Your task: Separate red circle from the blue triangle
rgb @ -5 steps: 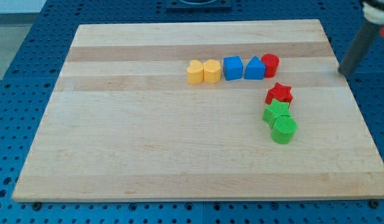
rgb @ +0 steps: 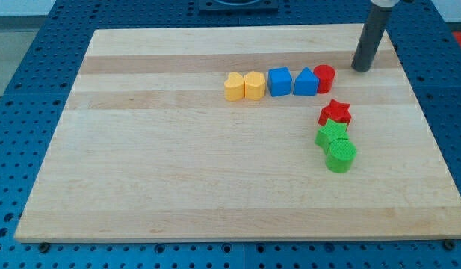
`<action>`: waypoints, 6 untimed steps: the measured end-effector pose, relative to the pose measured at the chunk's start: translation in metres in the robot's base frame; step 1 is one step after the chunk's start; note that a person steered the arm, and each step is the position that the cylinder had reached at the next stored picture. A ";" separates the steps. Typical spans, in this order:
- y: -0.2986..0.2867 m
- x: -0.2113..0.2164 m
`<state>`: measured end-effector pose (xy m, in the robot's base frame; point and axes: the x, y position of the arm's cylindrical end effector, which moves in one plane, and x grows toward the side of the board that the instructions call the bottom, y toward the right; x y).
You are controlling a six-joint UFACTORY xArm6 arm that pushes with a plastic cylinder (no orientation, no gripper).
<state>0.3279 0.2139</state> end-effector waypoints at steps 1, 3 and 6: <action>-0.016 -0.003; -0.089 -0.023; -0.076 0.015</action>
